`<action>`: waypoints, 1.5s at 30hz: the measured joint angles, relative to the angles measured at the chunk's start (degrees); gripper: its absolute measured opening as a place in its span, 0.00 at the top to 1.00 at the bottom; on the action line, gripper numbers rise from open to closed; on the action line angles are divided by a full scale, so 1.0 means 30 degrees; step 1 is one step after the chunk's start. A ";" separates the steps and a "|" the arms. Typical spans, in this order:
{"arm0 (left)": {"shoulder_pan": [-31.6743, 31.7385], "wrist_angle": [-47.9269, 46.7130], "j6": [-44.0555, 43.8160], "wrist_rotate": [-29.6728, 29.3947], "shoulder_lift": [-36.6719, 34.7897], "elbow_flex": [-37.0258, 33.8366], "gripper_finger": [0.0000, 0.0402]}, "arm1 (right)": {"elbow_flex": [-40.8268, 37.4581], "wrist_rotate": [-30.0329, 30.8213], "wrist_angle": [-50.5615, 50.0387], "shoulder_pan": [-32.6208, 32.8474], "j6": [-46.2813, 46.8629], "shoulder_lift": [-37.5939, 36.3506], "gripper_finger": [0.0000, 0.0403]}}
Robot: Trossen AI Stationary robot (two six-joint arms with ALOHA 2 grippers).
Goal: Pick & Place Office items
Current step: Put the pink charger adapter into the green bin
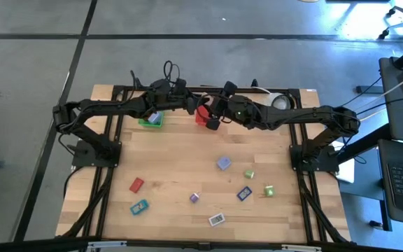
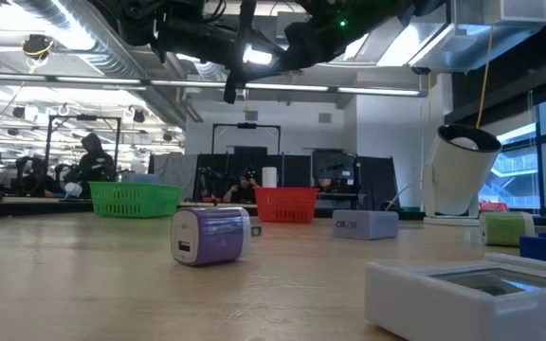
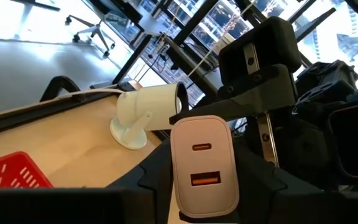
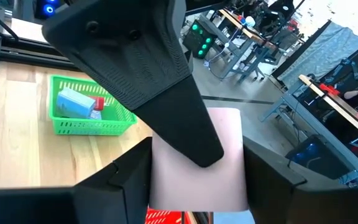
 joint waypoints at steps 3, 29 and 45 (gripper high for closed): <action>-0.0077 -0.0022 -0.0035 0.0051 0.0000 0.0000 0.70 | 0.0000 -0.0007 -0.0112 0.0000 0.0021 0.0000 0.48; 0.0487 -0.0192 -0.0379 -0.0058 -0.0007 -0.0015 0.69 | 0.0007 -0.0507 -0.4449 -0.0016 0.6460 -0.0029 0.19; 0.2870 -0.4641 0.0547 -0.0055 -0.0480 -0.0015 0.69 | 0.0007 -0.0080 -0.7095 -0.0022 0.9141 -0.0029 0.21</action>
